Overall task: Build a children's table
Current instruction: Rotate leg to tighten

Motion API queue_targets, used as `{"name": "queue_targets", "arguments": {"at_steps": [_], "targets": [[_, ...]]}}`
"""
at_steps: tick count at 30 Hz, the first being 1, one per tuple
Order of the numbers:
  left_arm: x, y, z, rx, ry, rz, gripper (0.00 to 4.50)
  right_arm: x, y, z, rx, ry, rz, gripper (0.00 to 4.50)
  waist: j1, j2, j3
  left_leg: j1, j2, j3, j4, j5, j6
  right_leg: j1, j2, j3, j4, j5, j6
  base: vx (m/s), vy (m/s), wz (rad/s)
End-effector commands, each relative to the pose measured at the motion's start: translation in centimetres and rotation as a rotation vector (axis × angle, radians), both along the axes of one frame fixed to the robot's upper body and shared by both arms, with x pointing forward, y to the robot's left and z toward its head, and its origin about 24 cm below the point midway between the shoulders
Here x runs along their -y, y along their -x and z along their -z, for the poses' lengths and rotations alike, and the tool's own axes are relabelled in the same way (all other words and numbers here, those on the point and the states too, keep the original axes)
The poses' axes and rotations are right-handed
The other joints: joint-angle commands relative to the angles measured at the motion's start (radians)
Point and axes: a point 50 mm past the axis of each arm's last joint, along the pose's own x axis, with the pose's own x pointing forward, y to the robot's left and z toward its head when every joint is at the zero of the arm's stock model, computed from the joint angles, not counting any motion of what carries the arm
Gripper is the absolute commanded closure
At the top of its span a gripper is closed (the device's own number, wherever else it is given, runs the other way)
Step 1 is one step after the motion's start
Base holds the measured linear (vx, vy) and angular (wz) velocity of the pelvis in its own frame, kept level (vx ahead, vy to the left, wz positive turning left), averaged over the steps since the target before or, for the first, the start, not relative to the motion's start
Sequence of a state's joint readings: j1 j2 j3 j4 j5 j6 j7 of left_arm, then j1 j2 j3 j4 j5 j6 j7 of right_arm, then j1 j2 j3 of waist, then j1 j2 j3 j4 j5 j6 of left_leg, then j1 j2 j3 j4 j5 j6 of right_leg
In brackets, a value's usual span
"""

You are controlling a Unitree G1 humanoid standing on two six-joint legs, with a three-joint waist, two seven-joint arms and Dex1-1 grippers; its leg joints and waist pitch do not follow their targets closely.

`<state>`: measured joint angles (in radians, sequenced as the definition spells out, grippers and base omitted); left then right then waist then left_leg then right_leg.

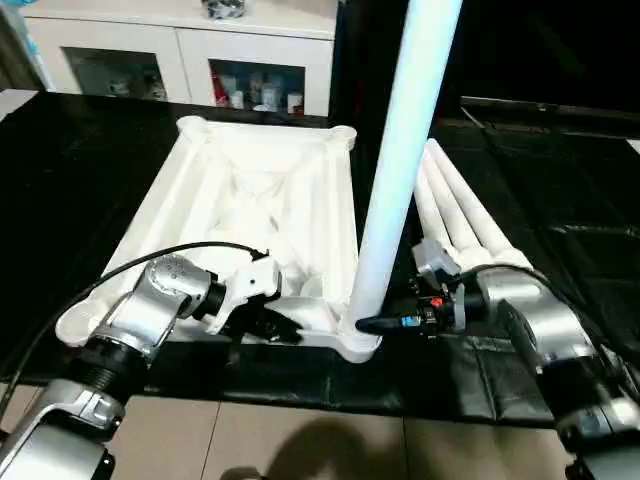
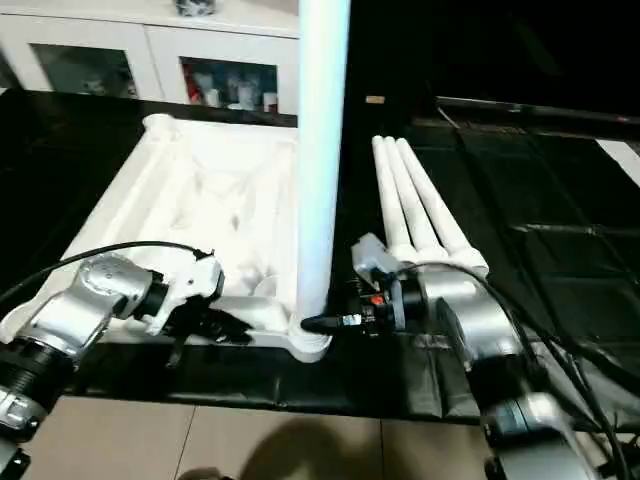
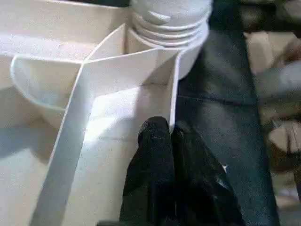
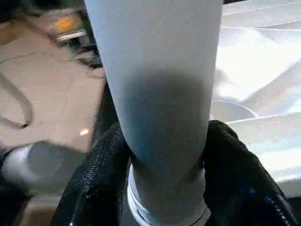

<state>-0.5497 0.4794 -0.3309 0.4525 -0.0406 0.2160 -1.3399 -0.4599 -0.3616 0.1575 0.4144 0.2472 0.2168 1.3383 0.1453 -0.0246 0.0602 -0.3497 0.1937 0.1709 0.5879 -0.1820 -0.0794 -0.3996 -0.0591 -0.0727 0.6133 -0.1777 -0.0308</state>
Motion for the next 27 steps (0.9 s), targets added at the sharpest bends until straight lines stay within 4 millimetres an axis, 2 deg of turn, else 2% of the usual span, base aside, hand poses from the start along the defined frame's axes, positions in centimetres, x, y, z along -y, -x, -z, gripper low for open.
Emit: {"name": "queue_targets", "arguments": {"at_steps": [1,2,3,4,5,6,7,8,9,11,13,16,17,18,19,21,22,23,27], "targets": [[0.8,-0.9,-1.2,0.058,0.069,-0.132,4.5,-1.7,0.6,1.2,-0.056,0.01,0.04,2.55,-0.006,0.006,-0.065,0.004,0.039,-0.013,-0.072,-0.22,0.015,0.049,-0.087,0.05,-0.084,-0.351,-0.157,0.0,0.0,0.0],[0.9,-0.9,-1.3,0.058,0.075,-0.142,4.5,-1.8,0.6,1.3,-0.06,0.012,0.057,2.55,-0.009,0.005,-0.065,0.006,0.039,-0.013,-0.073,-0.225,0.009,0.048,-0.089,0.051,-0.087,-0.37,-0.149,0.0,0.0,0.0],[1.2,-0.9,-1.5,0.059,0.094,-0.174,4.5,-2.2,0.5,1.6,-0.073,0.01,0.115,2.55,-0.014,0.011,-0.063,0.002,0.037,-0.015,-0.075,-0.234,0.003,0.051,-0.089,0.05,-0.09,-0.4,-0.136,0.0,0.0,0.0],[1.9,-0.8,-1.8,0.052,0.129,-0.239,4.5,-3.3,0.1,1.9,-0.103,-0.021,0.232,2.55,-0.019,0.008,-0.064,-0.002,0.039,-0.016,-0.077,-0.226,-0.006,0.055,-0.09,0.051,-0.086,-0.392,-0.136,0.0,0.0,0.0],[3.1,-0.6,-1.9,0.05,0.149,-0.329,4.5,-5.3,-0.7,2.2,-0.135,-0.043,0.386,2.55,-0.032,0.008,-0.061,-0.004,0.037,-0.019,-0.079,-0.237,-0.016,0.052,-0.091,0.047,-0.089,-0.425,-0.132,0.0,0.0,0.0],[3.2,-0.6,-1.9,0.051,0.148,-0.334,4.5,-5.4,-0.8,2.2,-0.137,-0.043,0.395,2.55,-0.04,0.008,-0.061,-0.006,0.036,-0.021,-0.079,-0.241,-0.026,0.052,-0.093,0.045,-0.088,-0.446,-0.128,0.0,0.0,0.0],[3.9,-0.6,-1.9,0.055,0.147,-0.373,4.5,-6.4,-1.2,2.4,-0.145,-0.03,0.449,2.55,-0.058,0.006,-0.064,-0.013,0.028,-0.024,-0.078,-0.225,-0.028,0.058,-0.091,0.04,-0.096,-0.478,-0.1,0.0,0.0,0.0],[4.0,-0.7,-1.9,0.055,0.146,-0.379,4.5,-6.6,-1.2,2.4,-0.145,-0.027,0.453,2.55,-0.058,0.006,-0.064,-0.013,0.028,-0.024,-0.078,-0.225,-0.028,0.058,-0.091,0.04,-0.096,-0.478,-0.1,0.0,0.0,0.0],[4.5,-0.7,-1.9,0.055,0.148,-0.408,4.5,-7.3,-1.5,2.5,-0.152,-0.018,0.481,2.55,-0.065,0.009,-0.064,-0.006,0.027,-0.021,-0.074,-0.226,-0.014,0.05,-0.086,0.042,-0.103,-0.46,-0.098,0.0,0.0,0.0],[5.0,-0.8,-2.0,0.063,0.149,-0.432,4.5,-7.9,-1.8,2.5,-0.166,-0.016,0.512,2.55,-0.068,0.007,-0.063,0.001,0.025,-0.016,-0.07,-0.233,0.003,0.045,-0.084,0.045,-0.106,-0.448,-0.11,0.0,0.0,0.0],[6.0,-1.1,-2.3,0.086,0.146,-0.461,4.5,-8.4,-2.6,2.7,-0.181,0.022,0.577,2.55,-0.069,0.01,-0.062,-0.001,0.026,-0.018,-0.072,-0.221,0.008,0.045,-0.082,0.044,-0.103,-0.425,-0.12,0.0,0.0,0.0],[6.0,-1.4,-2.5,0.111,0.14,-0.472,4.5,-8.3,-2.7,2.7,-0.158,0.026,0.595,2.55,-0.069,0.012,-0.064,0.001,0.03,-0.017,-0.073,-0.222,0.01,0.045,-0.08,0.045,-0.098,-0.369,-0.131,0.0,0.0,0.0],[5.8,-1.5,-2.4,0.116,0.138,-0.477,4.5,-8.2,-2.6,2.6,-0.158,0.02,0.592,2.2,-0.069,0.011,-0.065,-0.001,0.03,-0.018,-0.074,-0.217,0.011,0.049,-0.08,0.046,-0.093,-0.338,-0.138,0.0,0.0,0.0],[5.7,-1.5,-2.4,0.12,0.133,-0.48,4.5,-8.2,-2.6,2.7,-0.158,0.02,0.602,1.99,-0.068,0.017,-0.065,0.0,0.031,-0.018,-0.074,-0.218,0.011,0.047,-0.079,0.047,-0.092,-0.325,-0.142,0.0,0.0,0.0],[5.5,-1.5,-2.2,0.132,0.106,-0.493,4.5,-8.0,-2.6,2.7,-0.151,0.026,0.626,1.83,-0.07,0.013,-0.064,-0.001,0.03,-0.017,-0.074,-0.222,0.012,0.048,-0.079,0.048,-0.091,-0.31,-0.147,0.0,0.0,0.0],[5.3,-1.4,-2.1,0.144,0.089,-0.495,4.5,-7.8,-2.6,2.8,-0.144,0.031,0.64,1.75,-0.068,0.015,-0.063,0.001,0.03,-0.018,-0.075,-0.232,0.009,0.048,-0.082,0.049,-0.093,-0.334,-0.149,0.0,0.0,0.0],[5.2,-1.4,-2.0,0.144,0.092,-0.492,4.5,-7.6,-2.6,2.8,-0.128,0.031,0.647,1.66,-0.066,0.023,-0.063,0.003,0.03,-0.017,-0.074,-0.236,0.007,0.045,-0.083,0.049,-0.096,-0.341,-0.148,0.0,0.0,0.0],[5.2,-1.4,-1.9,0.144,0.094,-0.493,4.5,-7.5,-2.7,2.8,-0.12,0.032,0.649,1.52,-0.065,0.017,-0.063,0.002,0.03,-0.017,-0.074,-0.242,0.004,0.048,-0.082,0.049,-0.097,-0.348,-0.143,0.0,0.0,0.0],[4.8,-1.5,-1.7,0.175,0.089,-0.48,4.5,-6.3,-2.7,2.6,-0.043,0.009,0.679,1.31,-0.06,0.017,-0.065,0.002,0.032,-0.016,-0.074,-0.231,0.003,0.047,-0.083,0.051,-0.093,-0.317,-0.144,0.0,0.0,0.0]]}}
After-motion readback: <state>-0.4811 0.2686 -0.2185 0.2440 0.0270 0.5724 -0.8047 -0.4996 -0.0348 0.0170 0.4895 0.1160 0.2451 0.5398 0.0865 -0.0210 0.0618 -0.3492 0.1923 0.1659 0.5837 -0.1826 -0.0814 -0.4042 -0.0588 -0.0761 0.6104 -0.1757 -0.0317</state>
